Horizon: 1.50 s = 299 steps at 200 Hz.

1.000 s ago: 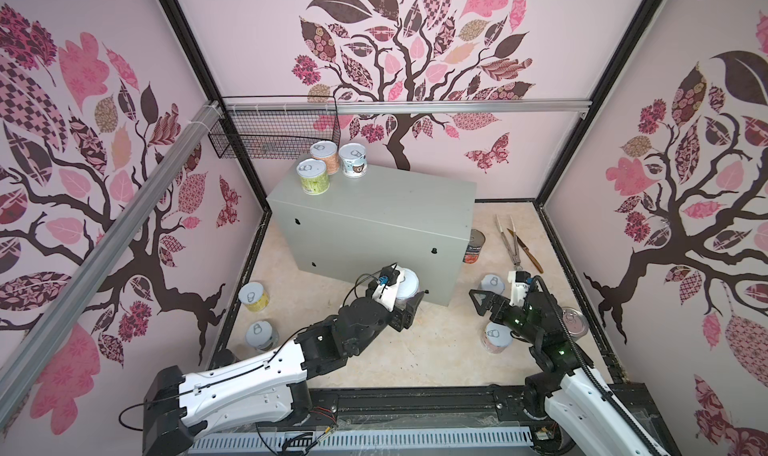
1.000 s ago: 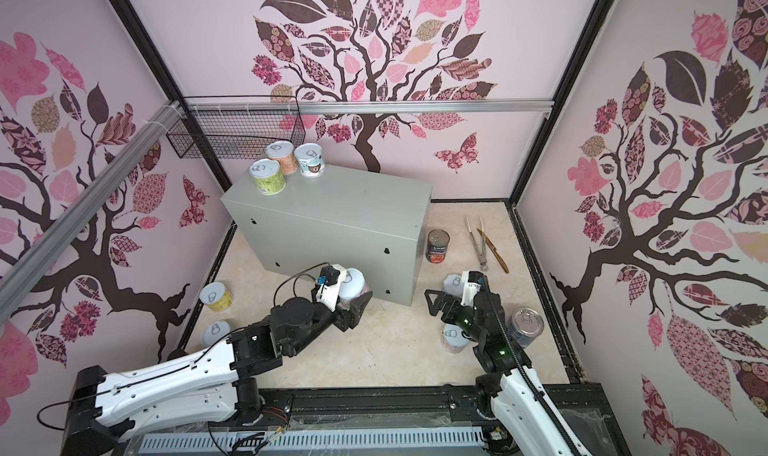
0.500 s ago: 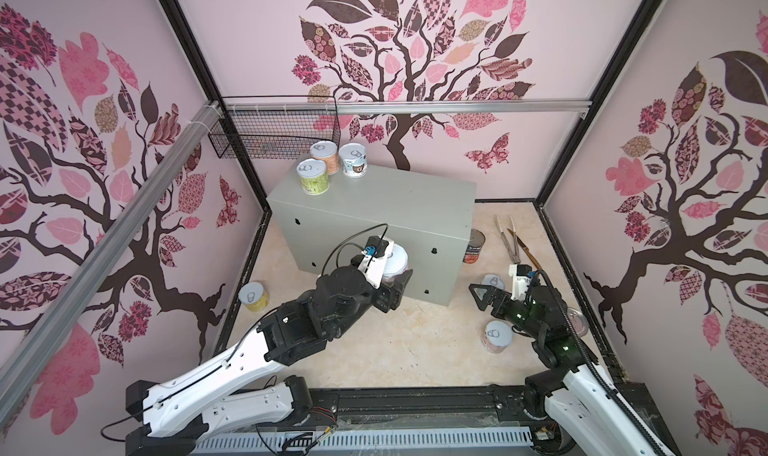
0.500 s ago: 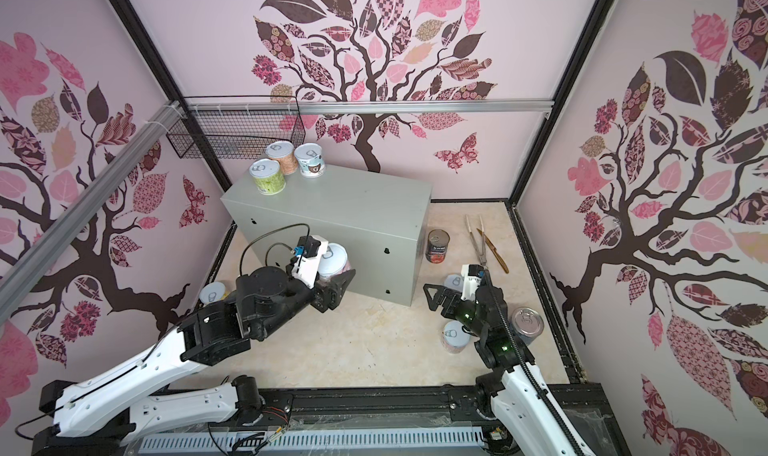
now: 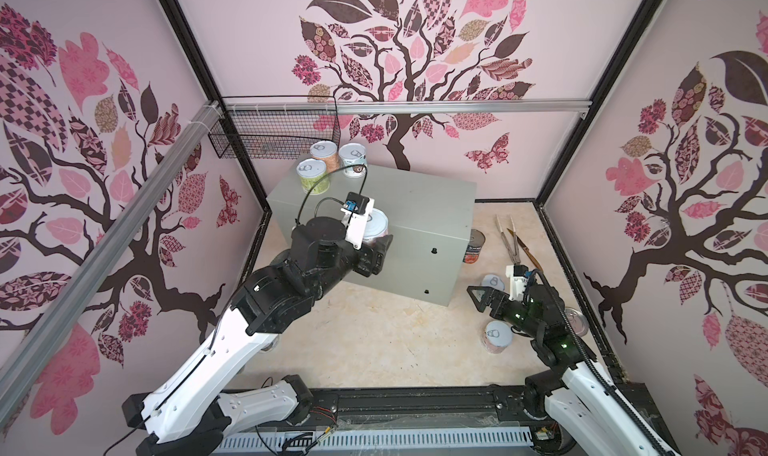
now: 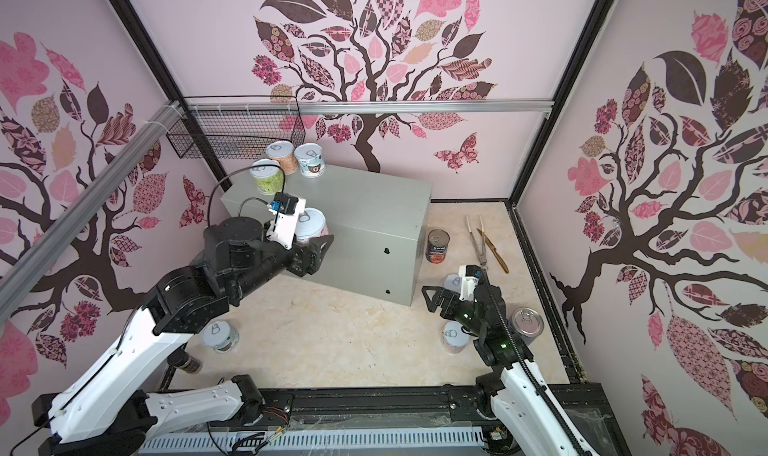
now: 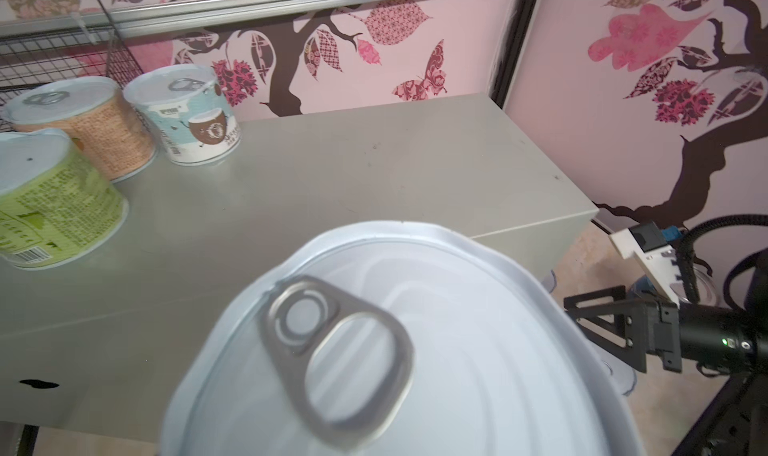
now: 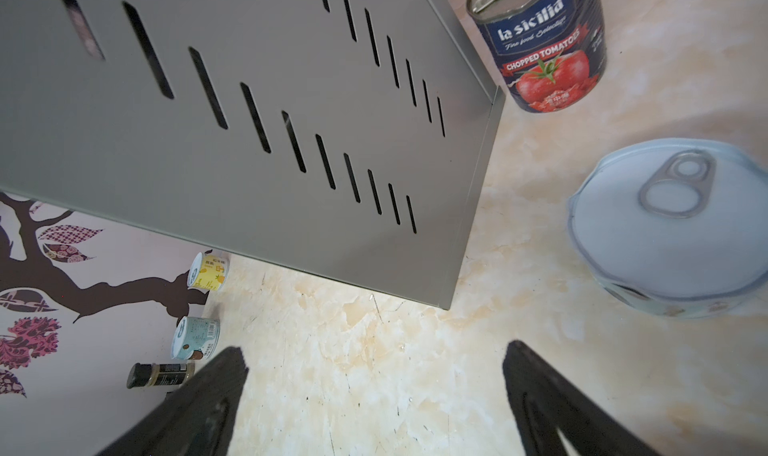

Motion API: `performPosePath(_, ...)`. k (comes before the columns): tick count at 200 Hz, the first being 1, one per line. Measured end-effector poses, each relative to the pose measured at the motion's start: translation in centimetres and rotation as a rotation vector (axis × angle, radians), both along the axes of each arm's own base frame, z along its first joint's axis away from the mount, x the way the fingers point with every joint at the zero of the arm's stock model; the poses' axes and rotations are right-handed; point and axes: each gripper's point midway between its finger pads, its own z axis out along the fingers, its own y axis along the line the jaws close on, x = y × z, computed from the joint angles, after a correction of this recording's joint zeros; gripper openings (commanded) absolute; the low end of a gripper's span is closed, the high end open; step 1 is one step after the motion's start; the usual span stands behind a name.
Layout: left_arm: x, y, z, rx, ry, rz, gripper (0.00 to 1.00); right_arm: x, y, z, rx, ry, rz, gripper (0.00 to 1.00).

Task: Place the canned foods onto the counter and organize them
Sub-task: 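Lower the pink-labelled can onto the cabinet top beside the green can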

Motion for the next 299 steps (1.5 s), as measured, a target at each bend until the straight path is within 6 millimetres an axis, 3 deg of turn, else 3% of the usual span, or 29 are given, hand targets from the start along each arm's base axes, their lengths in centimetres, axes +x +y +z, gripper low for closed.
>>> performPosePath(29, 2.6, 1.3, 1.0, -0.017, 0.025, 0.043, 0.76, 0.2, 0.1, 0.0, -0.016, 0.003, 0.007, 1.00)
performPosePath(88, 8.2, 1.8, 1.7, -0.021, 0.058, 0.100, 0.76, 0.8, 0.2, -0.7, -0.070, 0.011, 0.032, 1.00)
performPosePath(163, 14.4, 3.4, -0.9, 0.102, 0.066, 0.287, 0.77, 0.9, 1.1, -0.7, -0.061, 0.000, 0.085, 1.00)
performPosePath(196, 15.5, 4.6, -1.5, 0.134, 0.063, 0.353, 0.77, 0.8, 1.5, -0.4, -0.051, -0.012, 0.101, 1.00)
performPosePath(268, 17.3, 8.3, -0.4, 0.084, 0.011, 0.488, 0.76, 0.4, 2.3, -0.7, -0.050, 0.001, 0.138, 1.00)
performPosePath(299, 18.0, 8.3, -2.1, 0.086, 0.031, 0.497, 0.76, 0.4, 2.4, -0.9, -0.054, 0.006, 0.137, 1.00)
